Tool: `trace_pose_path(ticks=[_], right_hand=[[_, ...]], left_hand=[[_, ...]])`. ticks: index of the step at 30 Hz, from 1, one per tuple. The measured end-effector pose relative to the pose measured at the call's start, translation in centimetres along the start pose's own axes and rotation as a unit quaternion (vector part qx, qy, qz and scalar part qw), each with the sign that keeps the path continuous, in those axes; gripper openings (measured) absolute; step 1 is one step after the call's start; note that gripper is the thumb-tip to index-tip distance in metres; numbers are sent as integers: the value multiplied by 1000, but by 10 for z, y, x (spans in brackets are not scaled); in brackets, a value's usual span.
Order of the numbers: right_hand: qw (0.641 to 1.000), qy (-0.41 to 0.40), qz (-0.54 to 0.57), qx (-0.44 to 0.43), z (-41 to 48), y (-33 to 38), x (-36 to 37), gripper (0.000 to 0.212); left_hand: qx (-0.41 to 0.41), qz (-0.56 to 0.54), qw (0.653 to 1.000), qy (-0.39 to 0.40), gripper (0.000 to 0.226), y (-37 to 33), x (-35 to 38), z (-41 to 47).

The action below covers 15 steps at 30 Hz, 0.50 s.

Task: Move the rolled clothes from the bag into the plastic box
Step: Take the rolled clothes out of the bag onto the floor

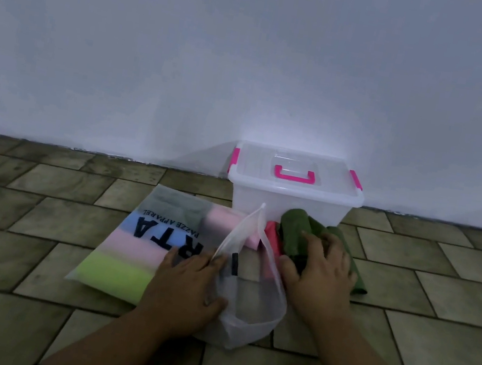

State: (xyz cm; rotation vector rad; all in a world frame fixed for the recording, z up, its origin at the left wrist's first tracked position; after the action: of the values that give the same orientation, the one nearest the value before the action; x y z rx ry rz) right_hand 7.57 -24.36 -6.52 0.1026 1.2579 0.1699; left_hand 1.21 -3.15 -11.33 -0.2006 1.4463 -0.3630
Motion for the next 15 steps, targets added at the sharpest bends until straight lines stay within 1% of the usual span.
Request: trace_pose_path(ticks=[2, 3, 4, 5, 7, 8, 12, 15], right_hand=[[996, -64, 42, -50, -19, 14, -16, 60], [993, -63, 40, -91, -31, 24, -15, 61], [991, -34, 27, -130, -44, 34, -7, 63], [988, 12, 17, -154, -55, 40, 4, 66], [980, 111, 39, -163, -74, 40, 27, 68], [975, 136, 51, -167, -80, 35, 34, 68], [963, 176, 71, -193, -92, 24, 37, 74], [964, 169, 87, -187, -90, 20, 27, 70]], left_hand=[[2, 1, 1000, 1, 82, 1, 1, 0], [3, 3, 1000, 4, 82, 1, 1, 0], [4, 5, 1000, 8, 81, 1, 1, 0], [3, 5, 1000, 13, 82, 1, 1, -1], [3, 6, 1000, 29, 83, 1, 1, -6], [5, 8, 999, 36, 84, 1, 1, -11], [7, 7, 999, 48, 88, 2, 4, -36], [-21, -22, 1000, 7, 83, -3, 0, -39]])
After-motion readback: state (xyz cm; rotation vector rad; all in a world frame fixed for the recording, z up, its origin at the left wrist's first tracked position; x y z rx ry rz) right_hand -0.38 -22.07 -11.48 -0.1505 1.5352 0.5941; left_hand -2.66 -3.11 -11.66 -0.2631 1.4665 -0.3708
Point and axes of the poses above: each hand's wrist, its own z-axis towards the middle knuckle, its own x-axis out of the palm, y = z × x, the point moved 7 cm from there along z, towards the middle knuckle, and after that the axes turned 12 degrees about -z, right-handed, at the moved point
